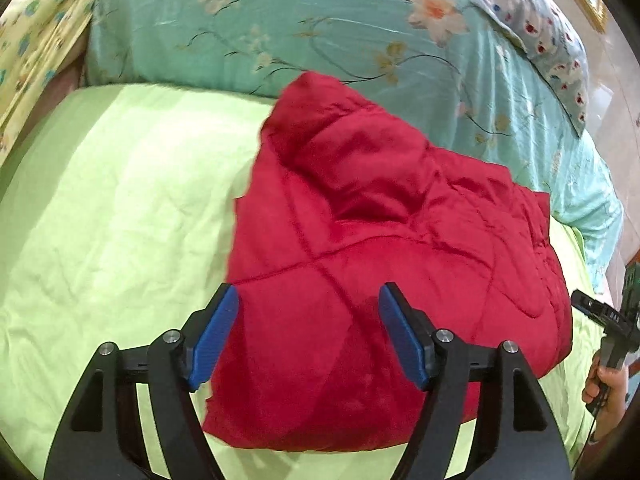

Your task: Fold large clothes

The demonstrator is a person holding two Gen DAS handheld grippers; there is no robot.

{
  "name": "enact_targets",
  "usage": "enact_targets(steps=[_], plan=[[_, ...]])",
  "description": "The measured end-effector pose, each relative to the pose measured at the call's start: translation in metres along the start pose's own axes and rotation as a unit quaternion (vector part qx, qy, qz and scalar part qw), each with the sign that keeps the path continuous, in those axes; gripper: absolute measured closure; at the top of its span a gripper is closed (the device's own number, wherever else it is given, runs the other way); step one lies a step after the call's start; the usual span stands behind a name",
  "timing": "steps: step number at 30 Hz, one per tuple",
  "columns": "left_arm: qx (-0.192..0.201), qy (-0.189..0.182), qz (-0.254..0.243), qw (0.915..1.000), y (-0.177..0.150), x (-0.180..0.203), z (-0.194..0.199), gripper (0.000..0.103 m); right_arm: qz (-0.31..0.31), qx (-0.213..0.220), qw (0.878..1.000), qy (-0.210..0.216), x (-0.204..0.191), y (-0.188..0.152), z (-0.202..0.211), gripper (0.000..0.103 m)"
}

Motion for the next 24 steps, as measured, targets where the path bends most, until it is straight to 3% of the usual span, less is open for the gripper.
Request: enact_targets(steps=[6,14,24], plan=[[-0.014,-0.028,0.028,0.9991,-0.002,-0.016,-0.008,0.030,-0.026,-0.009,0.999,0.025,0.019,-0.002,-0.004,0.023],[-0.019,-0.101,0.058,0.9930,0.001,-0.031,-0.021,0.024,-0.037,-0.028,0.997,0.065,0.024,-0.001,-0.022,0.021],[-0.053,-0.182,0.090,0.9777,0.006,-0.042,-0.055,0.018,-0.075,-0.051,0.989,0.118,0.036,0.005,-0.050,0.014]])
Point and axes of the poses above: each gripper's, at about its wrist camera, not at the fingertips, and z roughly against the way its jaws point, x to its right, y to its top, the point moved 3 cm from there along -z, roughly the way its jaws point, and after that the axes turned 11 degrees about -x, right-handed, at the moved point
